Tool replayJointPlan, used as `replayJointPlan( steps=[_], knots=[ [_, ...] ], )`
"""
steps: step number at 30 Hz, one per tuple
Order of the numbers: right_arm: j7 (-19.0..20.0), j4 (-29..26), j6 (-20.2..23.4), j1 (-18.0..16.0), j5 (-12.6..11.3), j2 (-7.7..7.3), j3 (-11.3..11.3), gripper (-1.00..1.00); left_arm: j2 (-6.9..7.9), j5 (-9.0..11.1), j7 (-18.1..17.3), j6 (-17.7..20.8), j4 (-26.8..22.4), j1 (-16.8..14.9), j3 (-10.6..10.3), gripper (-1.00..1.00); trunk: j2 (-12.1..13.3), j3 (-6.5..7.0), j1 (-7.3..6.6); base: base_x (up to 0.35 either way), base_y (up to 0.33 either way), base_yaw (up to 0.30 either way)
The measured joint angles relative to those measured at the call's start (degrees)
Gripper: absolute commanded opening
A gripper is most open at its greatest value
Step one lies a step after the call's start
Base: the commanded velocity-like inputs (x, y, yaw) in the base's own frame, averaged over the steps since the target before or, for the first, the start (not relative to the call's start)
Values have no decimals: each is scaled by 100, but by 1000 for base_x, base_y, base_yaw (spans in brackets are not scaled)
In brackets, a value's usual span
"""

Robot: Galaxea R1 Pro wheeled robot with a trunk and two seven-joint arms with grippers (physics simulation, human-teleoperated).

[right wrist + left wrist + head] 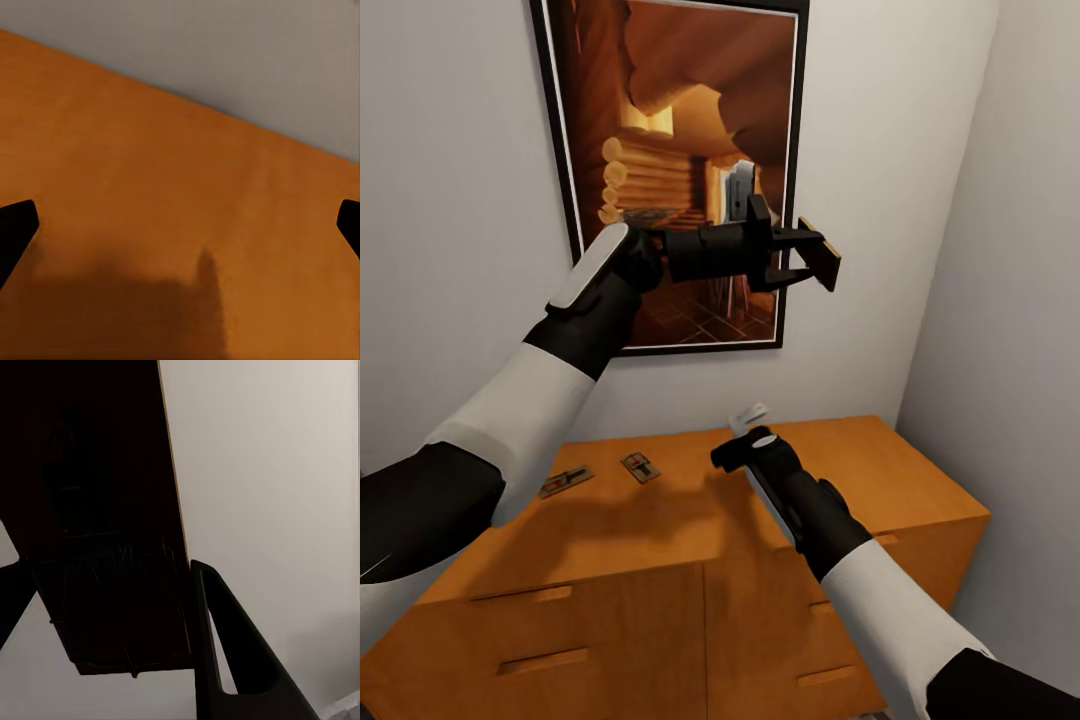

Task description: Take the four mousetraps from the cabinet in the bathroom and place them on the bathroom floor. Make sure all four end up on the same floor surface, and ensure that at least two of them are either under or directly next to the same bathroom sink.

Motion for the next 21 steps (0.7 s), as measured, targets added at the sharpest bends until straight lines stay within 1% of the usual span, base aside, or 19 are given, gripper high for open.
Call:
replayJointPlan(
  steps=[2,3,4,5,6,7,8,9,10,11,12,13,14,16,17,18,19,20,21],
  knots=[
    [63,-64,64,1,-4,8,65,100,0,0,1,-3,-3,0,3,-100,0,0,0,3,2,0],
    [1269,-1032,1415,0,12,16,647,100,1,-3,4,-5,-6,0,5,-100,1,0,0,2,1,0],
    [1334,-1230,1503,-1,-66,42,1072,100,0,4,1,-7,-5,0,6,-100,-1,1,-1,1,1,0],
    [1334,-1041,1507,-6,-11,44,1088,100,1,-5,3,-6,-6,0,7,-100,1,0,0,0,0,0],
    [1332,-745,1512,-32,-10,45,1088,100,1,-1,3,-8,-6,0,8,-100,1,0,0,0,0,0],
    [1331,-571,1514,-48,-15,45,1088,100,1,-2,3,-8,-6,0,6,-100,0,0,0,0,0,0],
    [1330,-247,1516,-100,-22,45,1086,100,1,-1,4,-8,-7,0,7,-100,1,0,0,0,0,0],
    [1332,-78,1517,-145,-42,45,1084,100,1,-1,3,-8,-7,0,7,-100,0,0,0,0,0,0],
    [1337,214,1517,-261,-109,45,1081,100,1,-2,5,-8,-7,0,8,-100,1,0,0,0,0,0],
    [1343,354,1518,-330,-179,45,1081,100,1,-1,6,-9,-7,0,8,-100,0,0,0,0,0,0],
    [1358,603,1518,-461,-359,45,1082,100,1,-2,7,-9,-7,0,8,-100,0,0,0,0,0,0],
    [1379,848,1519,-592,-611,45,1087,100,1,-1,9,-9,-7,0,8,-100,0,0,0,0,0,0],
    [1379,978,1519,-669,-774,45,1091,100,-1,-1,10,-10,-7,0,9,-100,0,0,0,0,0,0],
    [1344,1529,1523,-1074,-1453,45,1100,100,-4,-2,11,-28,-5,0,9,-100,0,1,0,0,0,0],
    [1334,1676,1525,-1197,-1636,45,1103,100,-5,-1,11,-40,-4,0,9,-100,0,0,0,0,0,0],
    [1315,1964,1526,-1423,-1932,45,1106,100,-3,-3,11,-64,-3,1,9,-100,0,1,0,0,0,0],
    [1306,2115,1528,-1542,-2081,45,1110,100,-2,0,12,-77,-4,0,9,-100,0,0,0,0,0,0],
    [1293,2395,1529,-1754,-2280,45,1111,100,-1,-2,12,-93,-5,1,7,-100,0,1,0,0,0,0],
    [1288,2536,1530,-1865,-2369,45,1113,100,-1,0,12,-99,-4,0,7,-100,0,0,0,0,0,0]
  ],
)
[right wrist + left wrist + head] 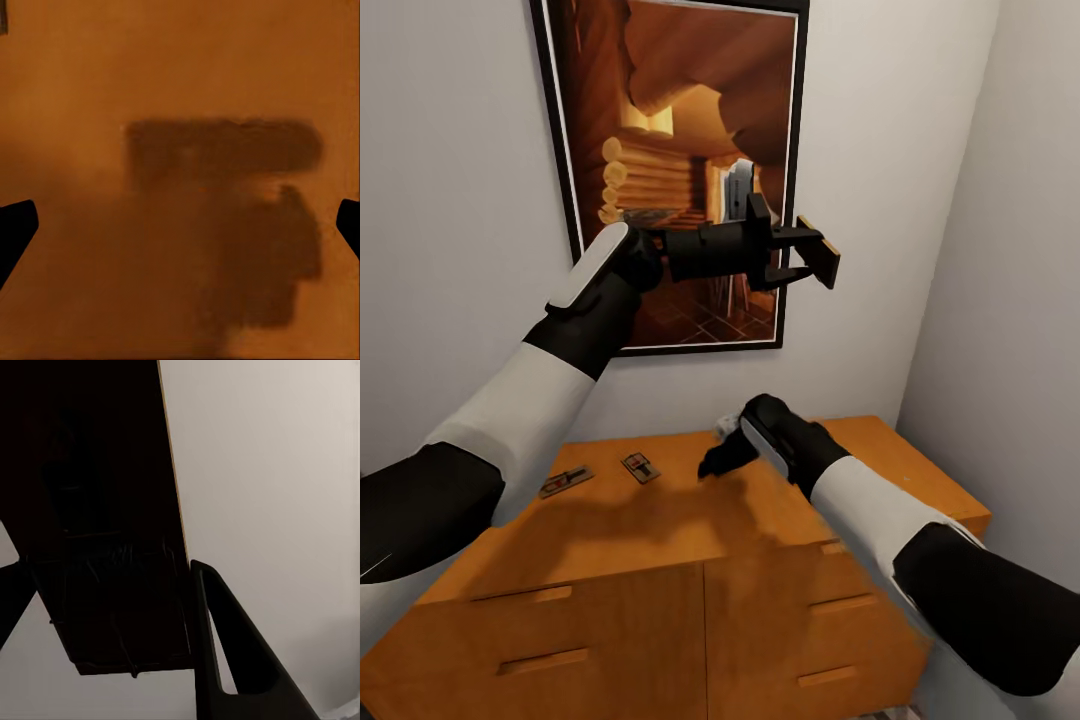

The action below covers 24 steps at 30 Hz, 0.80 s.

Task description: Take the four mousetraps from the cabinet in the bathroom and place them on the bathroom floor. Make sure all four end up on the same floor surface, and ensure that at least two of them are either under or directly next to the same bathroom sink.

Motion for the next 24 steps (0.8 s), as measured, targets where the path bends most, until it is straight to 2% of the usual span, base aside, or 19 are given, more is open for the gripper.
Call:
replayJointPlan(
  steps=[2,6,14,17,19,21,24],
  knots=[
    [-3,374,1,-293,-138,0,-2,100,1,-2,0,-11,3,0,-4,-100,0,0,0,0,0,0],
    [0,827,3,-748,-257,0,-5,100,-3,0,0,-25,16,0,-5,-100,0,0,0,0,0,0],
    [7,989,4,-1362,-375,0,-4,100,0,1,-2,-32,9,0,1,-100,0,0,0,3,4,0],
    [11,995,5,-1426,-621,0,-11,100,0,0,-5,-32,8,-1,1,-100,0,0,-1,69,109,0],
    [17,986,7,-1451,-1019,0,-14,100,0,0,-6,-32,11,-1,1,-100,0,0,-1,121,201,0],
    [19,978,8,-1460,-1283,0,-6,100,0,0,-7,-29,10,-1,1,-100,0,0,-1,136,230,0],
    [20,978,5,-1465,-1460,0,51,100,0,-1,-12,-26,9,-1,1,-100,0,0,-2,146,243,0]
  ],
)
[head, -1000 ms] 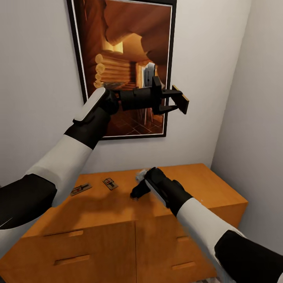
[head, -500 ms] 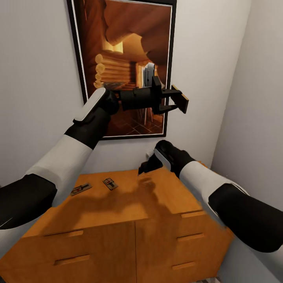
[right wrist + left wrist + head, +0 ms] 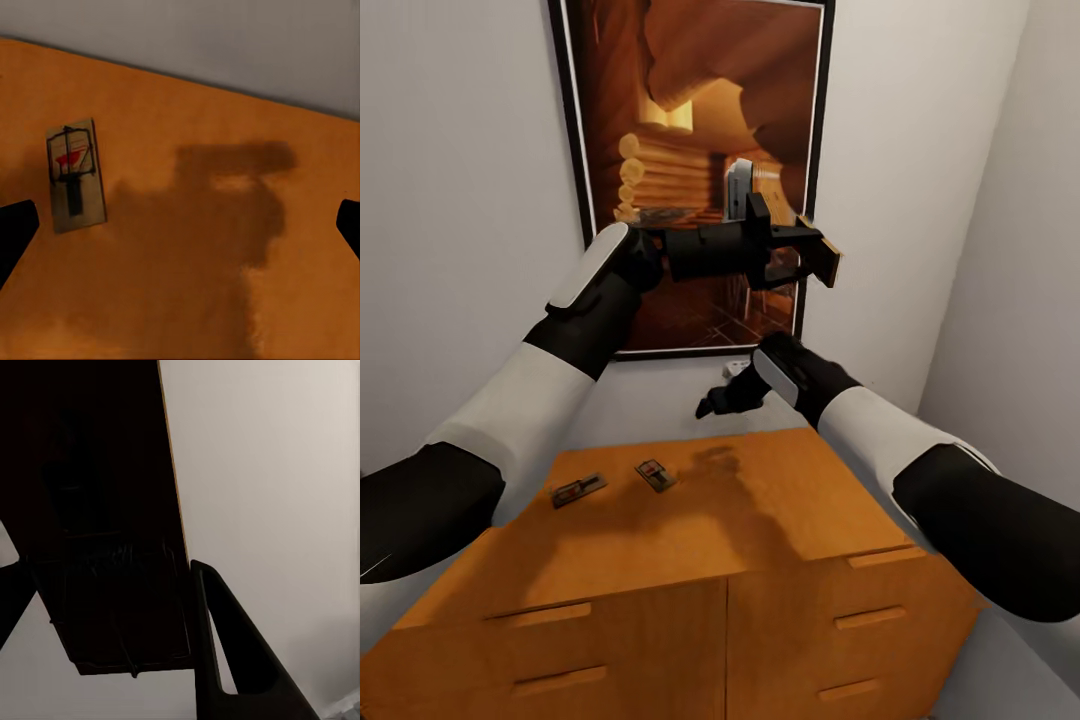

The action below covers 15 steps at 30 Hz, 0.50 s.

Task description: Take the four mousetraps from the cabinet in the bathroom and place them on the bathroom floor. Make sure all four end up on the same floor surface, and ensure that at least two of them are either under or directly next to the same bathroom sink.

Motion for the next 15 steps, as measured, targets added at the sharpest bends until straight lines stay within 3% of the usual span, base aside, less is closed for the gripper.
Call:
replayJointPlan(
  steps=[7,15],
  knots=[
    [1,-15,-12,1,-127,0,285,100,3,0,2,-4,-3,1,-7,-100,0,0,1,68,96,0],
    [-5,-124,-31,51,-116,0,322,100,10,0,4,-3,-3,1,-9,-100,0,0,2,5,7,15]
  ],
)
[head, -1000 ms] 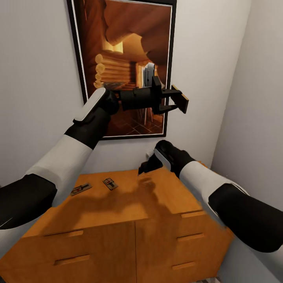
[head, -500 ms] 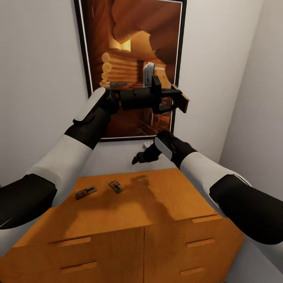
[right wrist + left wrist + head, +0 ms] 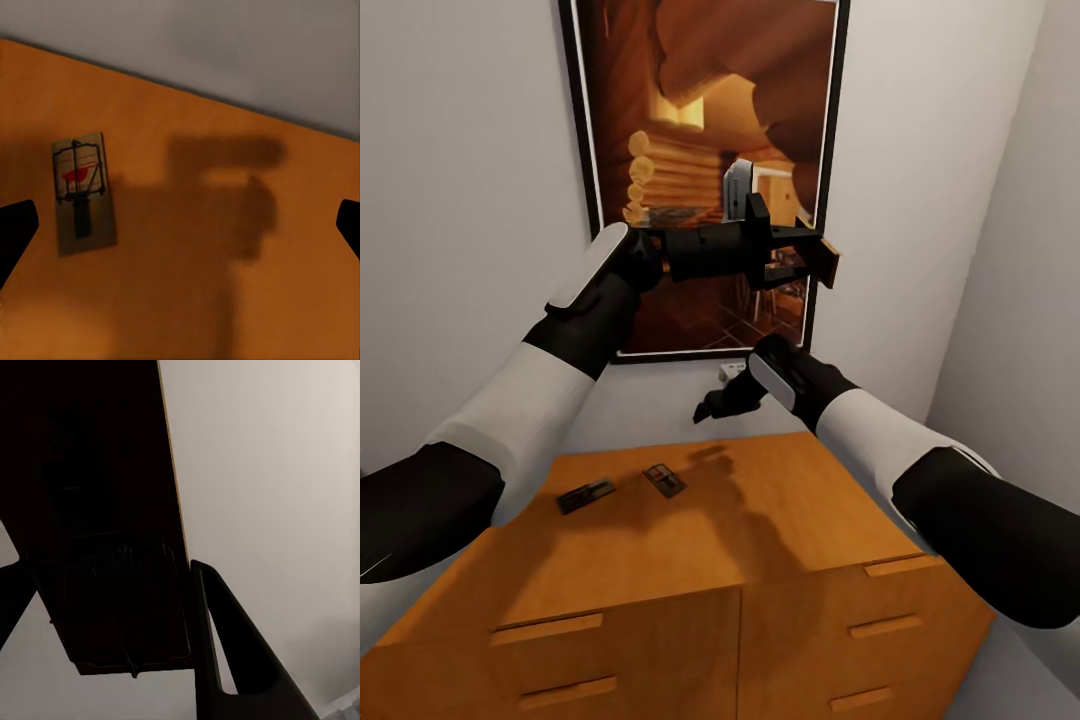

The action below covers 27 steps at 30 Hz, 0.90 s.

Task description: Take the four mousetraps from the cabinet in the bathroom and place them on the bathroom floor. Make sure all four end up on the same floor surface, and ensure that at least two of them are either under or directly next to the same bathroom sink.

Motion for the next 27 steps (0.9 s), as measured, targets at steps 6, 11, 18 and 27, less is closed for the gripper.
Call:
replayJointPlan(
  steps=[6,11,18,27],
  knots=[
    [-10,-20,-2,27,12,0,33,100,1,0,0,-2,0,0,0,-100,0,0,0,0,1,223],
    [-12,-28,-10,49,9,0,217,100,1,-1,0,-2,0,0,-1,-100,0,0,0,0,0,281],
    [-12,-24,-16,83,3,0,247,100,1,0,0,-2,0,0,0,-100,0,0,0,0,0,205],
    [-112,-13,-12,244,21,0,418,100,0,-1,0,-3,10,0,-7,-100,0,0,0,6,0,13]
  ],
)
